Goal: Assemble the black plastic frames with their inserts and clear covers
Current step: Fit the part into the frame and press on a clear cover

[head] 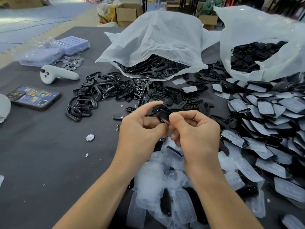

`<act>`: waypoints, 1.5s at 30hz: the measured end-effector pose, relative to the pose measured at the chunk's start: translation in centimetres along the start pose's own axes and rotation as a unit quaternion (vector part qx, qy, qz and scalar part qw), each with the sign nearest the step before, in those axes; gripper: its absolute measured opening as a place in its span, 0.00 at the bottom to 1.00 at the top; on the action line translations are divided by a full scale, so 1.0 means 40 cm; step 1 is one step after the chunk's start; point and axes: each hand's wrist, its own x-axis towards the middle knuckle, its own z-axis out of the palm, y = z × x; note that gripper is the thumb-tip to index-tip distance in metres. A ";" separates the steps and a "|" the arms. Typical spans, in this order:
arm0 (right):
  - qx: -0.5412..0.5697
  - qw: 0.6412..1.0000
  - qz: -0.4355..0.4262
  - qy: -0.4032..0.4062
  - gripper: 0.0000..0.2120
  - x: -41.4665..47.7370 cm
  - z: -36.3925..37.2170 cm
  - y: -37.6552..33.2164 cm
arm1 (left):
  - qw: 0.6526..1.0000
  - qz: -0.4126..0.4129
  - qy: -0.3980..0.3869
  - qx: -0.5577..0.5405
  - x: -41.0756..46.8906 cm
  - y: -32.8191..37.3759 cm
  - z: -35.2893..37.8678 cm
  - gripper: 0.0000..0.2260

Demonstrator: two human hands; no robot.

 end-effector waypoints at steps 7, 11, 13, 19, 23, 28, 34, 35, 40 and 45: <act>-0.166 0.981 -0.095 0.035 0.10 -0.001 -0.004 0.001 | 0.998 -0.018 -0.001 -0.056 -0.004 0.007 0.005 0.10; -0.226 0.966 -0.116 0.034 0.10 -0.007 0.002 0.004 | 0.997 -0.041 0.031 -0.063 0.003 0.013 -0.004 0.09; -0.251 0.957 -0.138 0.044 0.10 -0.013 0.004 0.008 | 0.996 -0.055 0.036 -0.062 0.007 0.017 -0.007 0.08; -0.271 0.946 -0.174 0.044 0.10 -0.013 0.002 0.012 | 0.992 -0.065 0.059 -0.087 0.003 0.017 0.001 0.06; -0.223 0.967 -0.121 -0.024 0.06 0.003 -0.003 0.012 | 0.990 -0.073 0.064 -0.102 -0.001 0.015 0.003 0.06; -0.171 0.979 -0.094 -0.056 0.06 0.017 -0.026 0.000 | 0.999 -0.030 0.017 -0.007 0.011 0.018 -0.024 0.06; -0.061 0.991 0.024 -0.120 0.11 0.023 -0.019 -0.003 | 0.998 -0.033 0.034 -0.037 0.009 0.015 -0.023 0.10; -0.072 0.990 0.016 -0.116 0.11 0.024 -0.021 -0.005 | 0.999 -0.036 0.027 -0.024 0.009 0.015 -0.021 0.09; -0.259 0.956 -0.099 -0.100 0.09 0.016 -0.030 -0.001 | 0.989 -0.021 -0.043 0.139 0.013 0.022 -0.037 0.12; -0.294 0.948 -0.075 -0.100 0.11 0.015 -0.020 -0.002 | 0.977 -0.004 0.009 0.212 0.012 0.021 -0.037 0.17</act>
